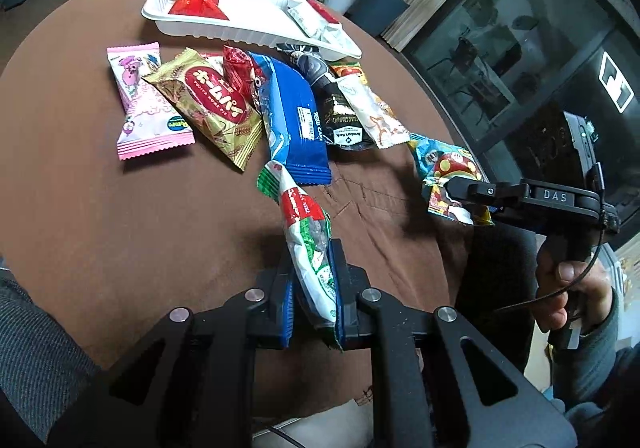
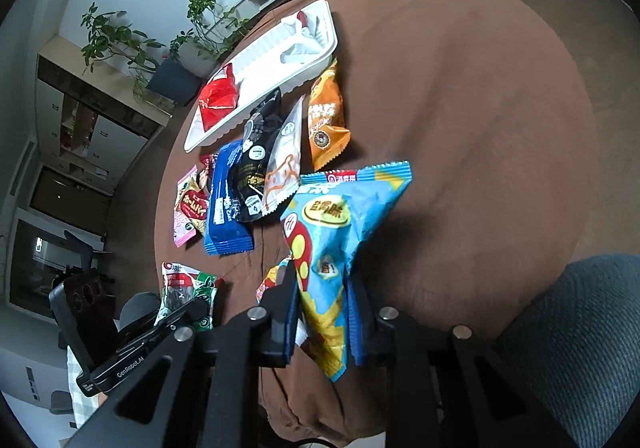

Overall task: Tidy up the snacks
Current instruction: 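Carry both packets into the white tray and open both tools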

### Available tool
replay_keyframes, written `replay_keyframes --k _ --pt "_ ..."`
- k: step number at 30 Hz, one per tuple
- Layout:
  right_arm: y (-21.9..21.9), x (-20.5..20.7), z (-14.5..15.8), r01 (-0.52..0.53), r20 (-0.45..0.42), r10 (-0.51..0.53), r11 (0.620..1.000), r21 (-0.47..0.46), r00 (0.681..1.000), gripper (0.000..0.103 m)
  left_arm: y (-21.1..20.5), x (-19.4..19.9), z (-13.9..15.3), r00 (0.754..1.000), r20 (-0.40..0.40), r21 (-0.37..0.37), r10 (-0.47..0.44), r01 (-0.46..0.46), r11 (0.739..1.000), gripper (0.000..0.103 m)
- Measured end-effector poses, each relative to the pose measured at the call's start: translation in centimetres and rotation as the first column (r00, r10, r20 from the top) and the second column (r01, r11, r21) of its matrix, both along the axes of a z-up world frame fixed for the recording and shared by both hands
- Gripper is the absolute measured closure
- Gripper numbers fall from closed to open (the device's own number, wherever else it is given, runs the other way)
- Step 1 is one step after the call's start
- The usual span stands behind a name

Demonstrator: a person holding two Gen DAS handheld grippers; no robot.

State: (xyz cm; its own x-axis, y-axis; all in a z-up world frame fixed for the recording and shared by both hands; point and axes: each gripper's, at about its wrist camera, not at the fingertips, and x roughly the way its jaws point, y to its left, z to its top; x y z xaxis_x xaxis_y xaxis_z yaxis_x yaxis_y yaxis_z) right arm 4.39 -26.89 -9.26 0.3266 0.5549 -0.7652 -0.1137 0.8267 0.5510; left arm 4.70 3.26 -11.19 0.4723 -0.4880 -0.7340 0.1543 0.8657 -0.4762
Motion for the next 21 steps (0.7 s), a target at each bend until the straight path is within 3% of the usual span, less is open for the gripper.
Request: replay_keyframes --k 6,14,21 --pt "-2.0 0.4 0.8 0.05 0.019 -0.051 0.999 0.021 0.999 0.081 2.1 0.0 1.2 0.999 0.022 -0.04 0.042 -0.041 0.998 0.09" --pt "-3.1 1.9 1.1 0.079 0.034 -0.081 0.996 0.037 0.996 0.081 5.2 1.4 3.8 0.991 0.086 -0.035 0.098 -0.095 0.995 0.09" --pt "-6.2 5.9 4.2 0.159 0.137 -0.159 0.987 0.014 0.978 0.081 9.2 5.0 7.4 0.978 0.158 0.006 0.137 -0.14 0.99 0.09"
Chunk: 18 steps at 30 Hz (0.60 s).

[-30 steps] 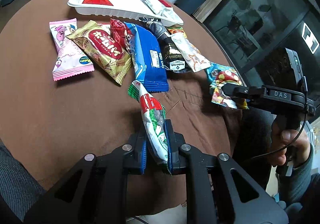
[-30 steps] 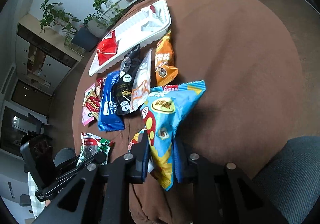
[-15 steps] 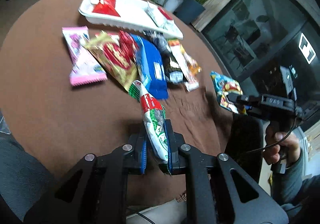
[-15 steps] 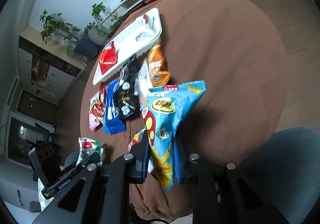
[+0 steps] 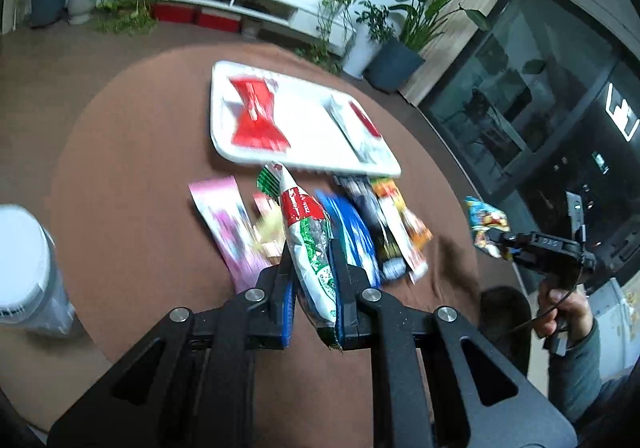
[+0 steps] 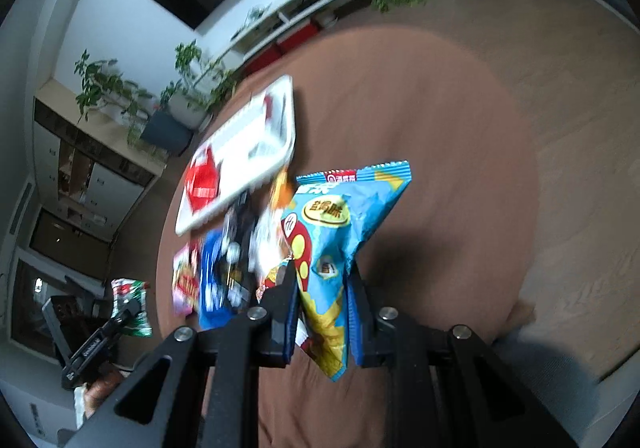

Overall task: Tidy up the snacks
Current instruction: 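Carry both packets into the white tray and open both tools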

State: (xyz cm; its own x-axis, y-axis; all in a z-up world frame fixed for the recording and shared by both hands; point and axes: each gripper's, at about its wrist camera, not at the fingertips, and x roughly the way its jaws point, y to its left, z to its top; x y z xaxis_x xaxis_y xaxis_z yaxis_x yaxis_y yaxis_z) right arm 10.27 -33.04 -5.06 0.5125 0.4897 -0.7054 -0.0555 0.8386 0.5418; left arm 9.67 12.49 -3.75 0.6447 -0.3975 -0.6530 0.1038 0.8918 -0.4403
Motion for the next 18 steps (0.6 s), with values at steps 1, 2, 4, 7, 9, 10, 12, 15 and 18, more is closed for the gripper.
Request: replay_keyframes --k 1,2,4,7,9,10,12,15,18 --pt "-0.2 0.5 0.5 0.006 0.014 -0.006 1.0 -0.004 1.0 0.081 0.5 0.8 0.6 1.0 0.01 0.005 0.006 -0.007 1.0 0.09" --pt "-0.4 1.6 1.6 0.013 0.046 -0.013 1.0 -0.013 0.999 0.081 1.1 1.7 1.5 1.0 0.026 0.011 0.01 -0.011 1.0 0.09" --pt "-0.2 3.2 3.0 0.016 0.085 -0.014 1.0 -0.023 0.996 0.081 1.5 3.6 3.1 0.999 0.052 0.032 0.01 -0.012 0.999 0.09" --pt "1.7 6.0 5.6 -0.031 0.158 0.035 0.999 -0.025 0.987 0.081 1.4 6.8 5.1 0.997 0.078 0.061 -0.009 0.005 0.998 0.09" --pt "4.0 7.9 7.0 -0.082 0.189 0.085 0.996 -0.024 0.978 0.081 0.8 8.8 5.9 0.996 0.084 0.078 -0.03 0.023 0.997 0.09" --pt "5.0 8.6 7.4 -0.106 0.201 0.108 0.994 -0.022 0.974 0.081 0.4 10.1 6.1 0.996 0.084 0.088 -0.04 0.032 0.996 0.09" --pt "7.9 10.2 8.1 -0.17 0.226 0.171 0.985 -0.024 0.959 0.081 -0.5 13.0 6.2 0.995 0.072 0.103 -0.066 0.058 0.993 0.09" --pt "11.9 12.3 7.8 -0.258 0.217 0.261 0.965 -0.045 0.94 0.081 -2.3 16.0 5.3 0.994 0.033 0.113 -0.106 0.101 0.988 0.09" --pt "14.9 13.8 6.3 -0.305 0.184 0.314 0.949 -0.075 0.931 0.081 -4.7 19.1 3.2 0.991 -0.02 0.132 -0.134 0.135 0.982 0.09"
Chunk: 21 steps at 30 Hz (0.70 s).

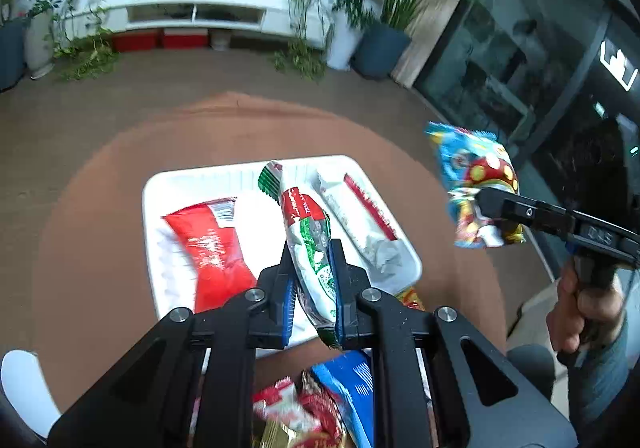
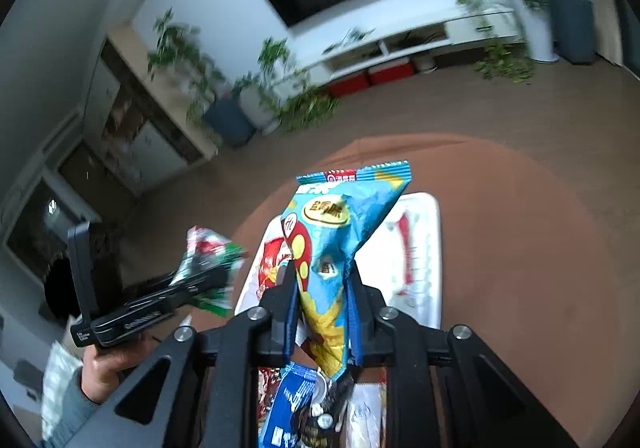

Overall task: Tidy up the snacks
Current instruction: 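Carry both packets into the white tray and open both tools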

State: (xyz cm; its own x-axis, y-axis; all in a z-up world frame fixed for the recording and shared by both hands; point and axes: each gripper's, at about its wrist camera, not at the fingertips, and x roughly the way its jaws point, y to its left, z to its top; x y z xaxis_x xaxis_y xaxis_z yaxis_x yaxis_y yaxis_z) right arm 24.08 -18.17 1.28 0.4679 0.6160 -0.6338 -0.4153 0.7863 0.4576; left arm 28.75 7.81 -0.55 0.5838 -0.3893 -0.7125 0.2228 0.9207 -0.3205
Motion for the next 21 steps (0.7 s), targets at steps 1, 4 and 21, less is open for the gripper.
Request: replay_keyframes --k 1,4,21 --pt "0.7 0.6 -0.5 -0.009 -0.01 0.008 1.0 -0.007 1.0 0.081 -0.4 0.8 -0.6 1.0 -0.011 0.008 -0.003 0.003 1.0 0.09" --pt "2.3 2.3 -2.9 -0.026 -0.055 0.024 0.999 -0.044 0.998 0.081 -1.8 2.9 -2.6 0.998 -0.053 0.028 -0.013 0.014 1.0 0.09" --pt "4.5 6.5 -10.1 -0.086 -0.157 0.054 0.974 -0.21 0.986 0.081 -5.0 6.8 -10.0 0.991 -0.135 0.147 0.011 0.009 0.989 0.089"
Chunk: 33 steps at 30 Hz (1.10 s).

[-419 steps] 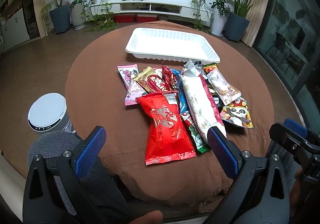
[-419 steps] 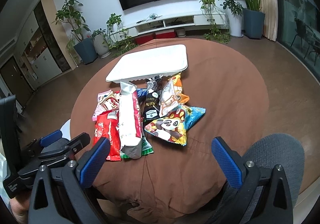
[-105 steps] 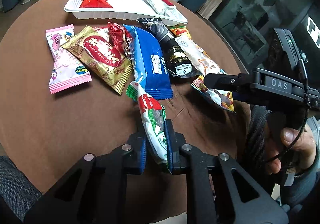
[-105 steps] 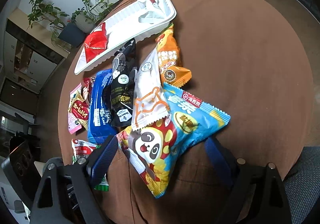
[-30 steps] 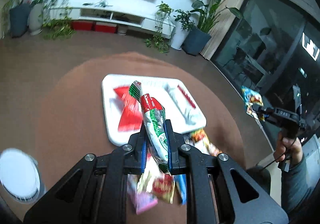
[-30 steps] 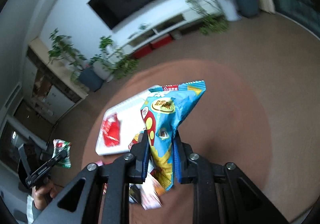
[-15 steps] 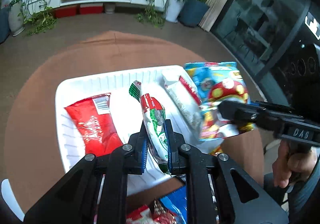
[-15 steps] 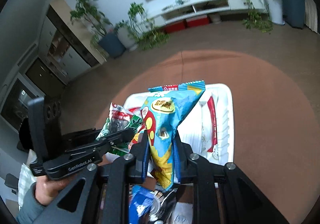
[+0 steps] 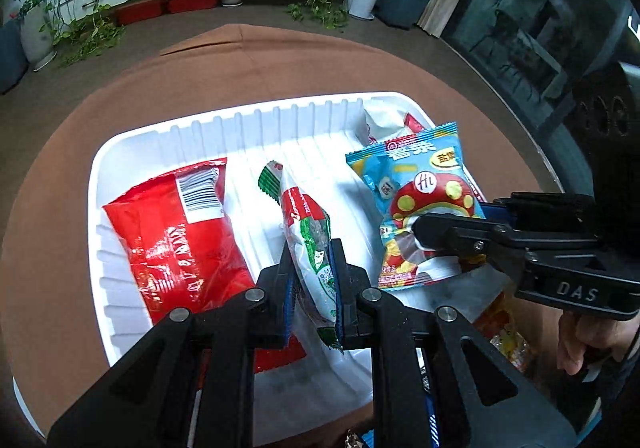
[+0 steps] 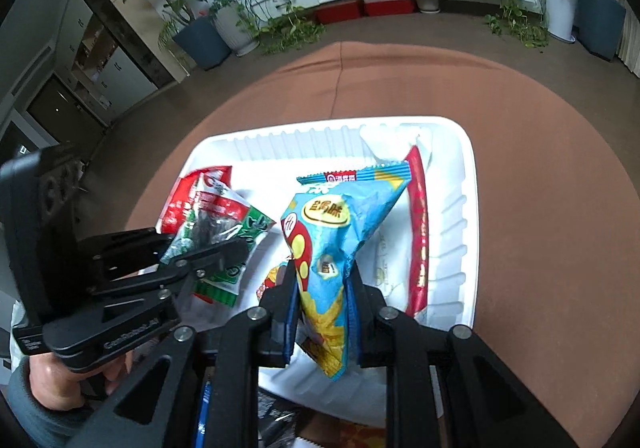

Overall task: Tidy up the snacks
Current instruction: 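Carry both packets into the white tray and open both tools, then pull both tools back from the tray over the remaining snacks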

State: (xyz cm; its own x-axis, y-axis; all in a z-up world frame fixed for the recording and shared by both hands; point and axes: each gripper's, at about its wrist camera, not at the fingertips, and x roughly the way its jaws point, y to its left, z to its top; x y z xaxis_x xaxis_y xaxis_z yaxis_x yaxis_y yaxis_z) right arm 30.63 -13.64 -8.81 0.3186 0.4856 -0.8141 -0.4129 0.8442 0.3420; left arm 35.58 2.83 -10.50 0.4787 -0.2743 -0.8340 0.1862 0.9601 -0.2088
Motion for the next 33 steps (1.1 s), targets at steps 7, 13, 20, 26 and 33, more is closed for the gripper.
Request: replay_keyframes --k 7,13,20,26,33 --pt "-0.3 0.6 -0.8 0.004 -0.001 -0.004 1.0 0.005 1.0 0.078 -0.7 2.0 -2.0 1.0 -0.006 0.02 0.019 -0.019 1.0 0.088" --pt "-0.4 0.0 -0.5 0.001 0.009 -0.001 1.0 0.007 1.0 0.069 0.4 0.8 -1.0 0.999 0.018 0.021 0.04 -0.04 0.999 0.047" --pt "-0.9 -1.0 1.7 0.021 0.049 -0.023 0.999 0.042 0.999 0.045 1.2 -0.1 1.3 0.996 0.066 -0.005 0.067 -0.067 0.998 0.026" --pt "-1.8 -2.8 5.0 0.042 0.095 -0.053 0.992 0.116 0.994 0.03 2.3 -1.9 4.6 0.986 0.132 -0.036 0.105 -0.101 0.994 0.014" --pt "-3.6 -7.1 10.6 0.049 0.201 -0.1 0.97 0.24 0.974 0.011 3.4 -6.1 10.1 0.958 0.252 -0.077 0.138 -0.122 0.989 0.003"
